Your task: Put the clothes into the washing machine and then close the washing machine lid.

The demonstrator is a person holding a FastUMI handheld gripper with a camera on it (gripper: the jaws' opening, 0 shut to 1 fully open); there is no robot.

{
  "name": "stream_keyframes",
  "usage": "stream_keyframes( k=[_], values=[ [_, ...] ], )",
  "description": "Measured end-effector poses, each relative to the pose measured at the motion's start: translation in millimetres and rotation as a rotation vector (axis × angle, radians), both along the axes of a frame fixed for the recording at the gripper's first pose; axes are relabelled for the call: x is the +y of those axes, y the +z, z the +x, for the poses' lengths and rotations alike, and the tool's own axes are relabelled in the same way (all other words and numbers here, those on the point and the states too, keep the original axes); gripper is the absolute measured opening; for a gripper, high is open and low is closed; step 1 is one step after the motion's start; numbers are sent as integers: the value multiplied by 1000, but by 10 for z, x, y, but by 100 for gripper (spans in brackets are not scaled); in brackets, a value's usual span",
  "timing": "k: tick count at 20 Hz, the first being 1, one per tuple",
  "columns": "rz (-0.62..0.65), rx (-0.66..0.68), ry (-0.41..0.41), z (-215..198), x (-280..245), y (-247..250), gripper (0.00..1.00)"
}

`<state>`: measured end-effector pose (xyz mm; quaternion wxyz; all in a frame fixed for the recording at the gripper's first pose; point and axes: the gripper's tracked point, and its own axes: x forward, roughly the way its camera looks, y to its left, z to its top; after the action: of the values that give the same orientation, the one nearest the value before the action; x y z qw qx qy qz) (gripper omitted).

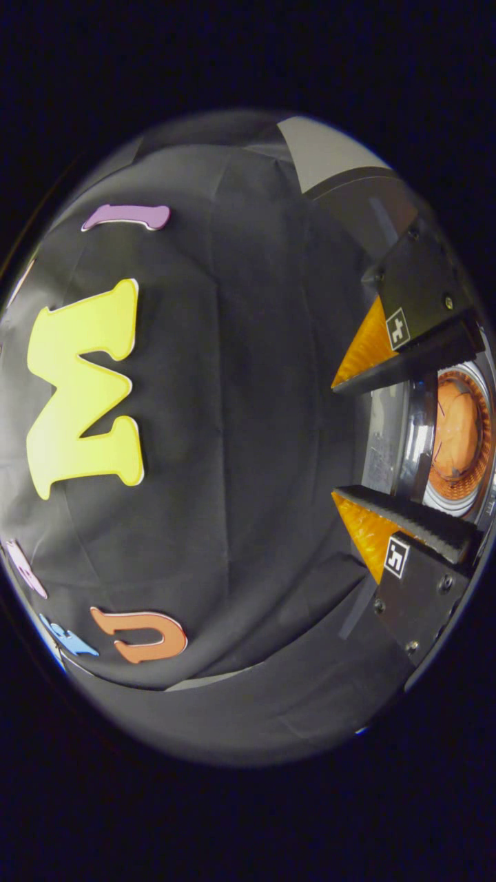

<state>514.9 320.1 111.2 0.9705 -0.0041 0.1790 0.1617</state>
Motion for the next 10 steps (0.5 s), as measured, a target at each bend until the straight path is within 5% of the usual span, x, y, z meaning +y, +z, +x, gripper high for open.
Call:
stream_keyframes(
  k=[10],
  values=[
    [8,-19,7,-296,-31,-148,84]
  ],
)
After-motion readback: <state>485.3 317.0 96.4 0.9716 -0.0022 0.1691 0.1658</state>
